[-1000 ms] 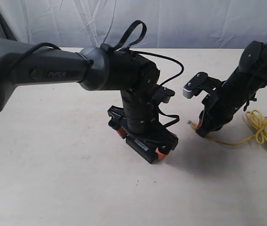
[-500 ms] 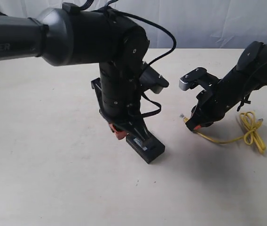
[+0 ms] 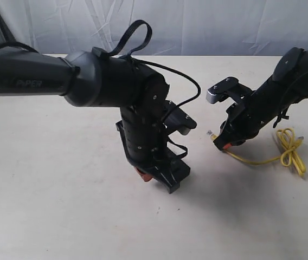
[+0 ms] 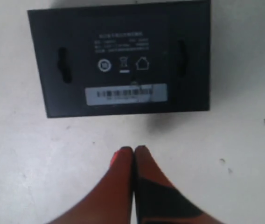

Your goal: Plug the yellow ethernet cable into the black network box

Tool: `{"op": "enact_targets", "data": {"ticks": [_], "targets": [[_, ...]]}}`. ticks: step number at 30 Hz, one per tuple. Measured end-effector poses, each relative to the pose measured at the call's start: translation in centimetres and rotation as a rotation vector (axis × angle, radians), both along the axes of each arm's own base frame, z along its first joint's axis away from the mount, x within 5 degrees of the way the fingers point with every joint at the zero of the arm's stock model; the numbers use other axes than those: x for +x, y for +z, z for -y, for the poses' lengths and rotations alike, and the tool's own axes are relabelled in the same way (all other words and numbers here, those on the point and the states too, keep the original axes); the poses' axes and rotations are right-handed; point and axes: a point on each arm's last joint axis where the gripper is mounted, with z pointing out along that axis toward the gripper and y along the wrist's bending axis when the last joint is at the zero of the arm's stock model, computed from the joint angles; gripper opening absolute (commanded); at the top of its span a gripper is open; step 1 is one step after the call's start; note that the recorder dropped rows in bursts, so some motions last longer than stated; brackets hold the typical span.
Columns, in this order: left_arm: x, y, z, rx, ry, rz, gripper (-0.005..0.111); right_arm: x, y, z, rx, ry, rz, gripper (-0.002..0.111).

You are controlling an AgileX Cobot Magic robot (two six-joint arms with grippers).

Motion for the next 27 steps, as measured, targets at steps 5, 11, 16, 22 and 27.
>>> {"op": "enact_targets", "data": {"ticks": [5,11,16,22,27], "targets": [[0.5,-1.4,0.0,0.023,-0.008,0.022,0.000,-0.1,0.0,-0.1,0.010,0.001,-0.013,-0.001],[1.7,-1.5,-0.1,-0.042,0.032,0.064,0.000,-0.3,0.1,-0.2,0.021,0.036,-0.025,-0.001],[3.0,-1.6,-0.7,-0.084,0.072,0.097,0.000,-0.6,0.1,-0.3,0.032,0.046,-0.047,-0.001],[3.5,-1.6,-0.5,-0.127,0.083,0.134,0.000,-1.1,0.1,-0.8,0.048,0.081,-0.094,-0.001],[3.8,-1.5,-0.2,-0.163,0.083,0.161,0.000,-1.7,0.2,-1.6,0.051,0.119,-0.128,-0.001]]}}
